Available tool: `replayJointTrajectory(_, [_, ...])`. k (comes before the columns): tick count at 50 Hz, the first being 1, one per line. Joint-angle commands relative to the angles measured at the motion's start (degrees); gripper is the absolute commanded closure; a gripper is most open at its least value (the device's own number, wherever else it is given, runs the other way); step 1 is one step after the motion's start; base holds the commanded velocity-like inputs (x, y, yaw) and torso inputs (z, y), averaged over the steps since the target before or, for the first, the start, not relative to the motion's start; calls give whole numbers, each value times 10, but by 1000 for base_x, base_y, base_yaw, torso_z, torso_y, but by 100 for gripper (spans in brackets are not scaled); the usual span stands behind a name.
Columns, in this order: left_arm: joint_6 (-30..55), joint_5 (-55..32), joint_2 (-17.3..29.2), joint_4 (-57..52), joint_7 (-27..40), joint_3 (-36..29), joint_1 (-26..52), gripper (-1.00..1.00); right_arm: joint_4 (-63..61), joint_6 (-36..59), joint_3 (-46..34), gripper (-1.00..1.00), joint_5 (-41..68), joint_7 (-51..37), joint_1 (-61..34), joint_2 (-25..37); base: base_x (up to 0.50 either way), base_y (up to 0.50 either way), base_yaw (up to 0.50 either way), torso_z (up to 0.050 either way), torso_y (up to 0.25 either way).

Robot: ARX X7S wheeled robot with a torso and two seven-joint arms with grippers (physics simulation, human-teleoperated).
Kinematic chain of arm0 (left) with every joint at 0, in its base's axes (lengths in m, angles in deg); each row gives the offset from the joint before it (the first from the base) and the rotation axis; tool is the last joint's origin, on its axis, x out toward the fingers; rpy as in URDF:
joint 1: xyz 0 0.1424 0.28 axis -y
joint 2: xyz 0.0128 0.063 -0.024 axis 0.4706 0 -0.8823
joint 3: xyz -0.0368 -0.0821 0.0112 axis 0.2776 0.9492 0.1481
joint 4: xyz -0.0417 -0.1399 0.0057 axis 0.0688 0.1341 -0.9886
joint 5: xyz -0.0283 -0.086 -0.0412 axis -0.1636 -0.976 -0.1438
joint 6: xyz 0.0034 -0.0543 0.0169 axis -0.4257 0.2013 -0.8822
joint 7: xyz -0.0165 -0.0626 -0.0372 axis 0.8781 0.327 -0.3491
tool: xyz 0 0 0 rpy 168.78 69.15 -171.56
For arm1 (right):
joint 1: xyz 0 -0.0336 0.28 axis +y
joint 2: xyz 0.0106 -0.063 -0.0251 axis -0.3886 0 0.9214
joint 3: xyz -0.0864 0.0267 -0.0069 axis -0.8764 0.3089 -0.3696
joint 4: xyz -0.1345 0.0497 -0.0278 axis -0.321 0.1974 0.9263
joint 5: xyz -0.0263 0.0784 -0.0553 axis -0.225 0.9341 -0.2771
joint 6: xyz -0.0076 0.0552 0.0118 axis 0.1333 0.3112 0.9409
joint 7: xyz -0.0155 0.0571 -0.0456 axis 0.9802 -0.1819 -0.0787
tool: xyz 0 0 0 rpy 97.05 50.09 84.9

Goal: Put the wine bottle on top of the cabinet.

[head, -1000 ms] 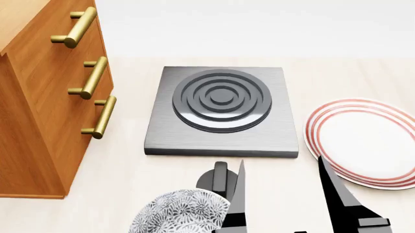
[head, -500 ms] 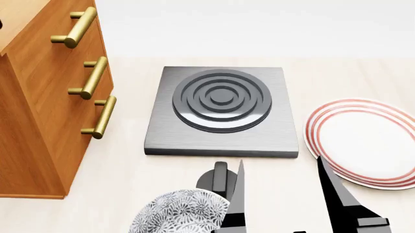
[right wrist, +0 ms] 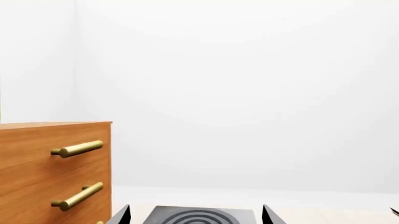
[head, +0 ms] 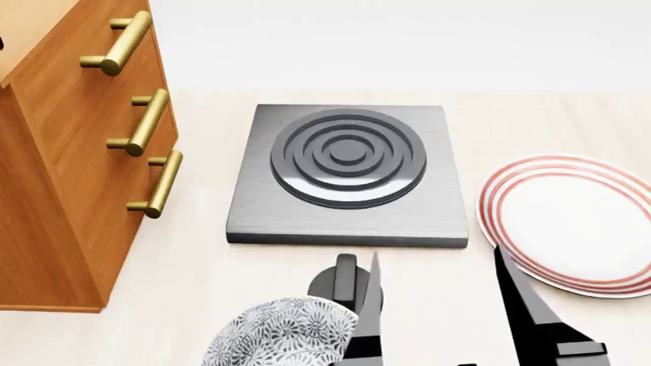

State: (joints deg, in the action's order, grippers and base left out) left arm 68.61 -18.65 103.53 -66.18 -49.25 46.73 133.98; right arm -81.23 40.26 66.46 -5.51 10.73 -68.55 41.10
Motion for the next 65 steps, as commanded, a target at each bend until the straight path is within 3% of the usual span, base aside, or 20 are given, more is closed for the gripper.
replayJointTrajectory(1, [-26, -9, 23, -142, 42, 15, -79, -100, 0, 0, -5, -100, -2, -1, -1, 1, 0, 0, 0, 0, 0])
replayJointTrajectory(14, [-57, -1, 85, -365, 107, 34, -208, -100, -8, 5, -17, -100, -7, -5, -1, 2, 0, 0, 0, 0, 0])
replayJointTrajectory(30, [-153, 31, 86, -557, 149, 30, -410, -100, -19, 14, -19, -100, -3, -12, -7, 6, 0, 0, 0, 0, 0])
replayJointTrajectory(48, [-153, 181, 32, -657, 188, -124, -467, -100, -18, 13, -43, -100, -12, -12, -15, 2, 0, 0, 0, 0, 0])
replayJointTrajectory(57, [-205, 215, 16, -655, 191, -146, -512, -100, -15, 16, -54, -100, -17, -12, -21, 0, 0, 0, 0, 0, 0])
replayJointTrajectory(65, [-181, 250, 3, -655, 184, -192, -496, -100, -38, 36, -68, -100, -20, -18, -32, 2, 0, 0, 0, 0, 0])
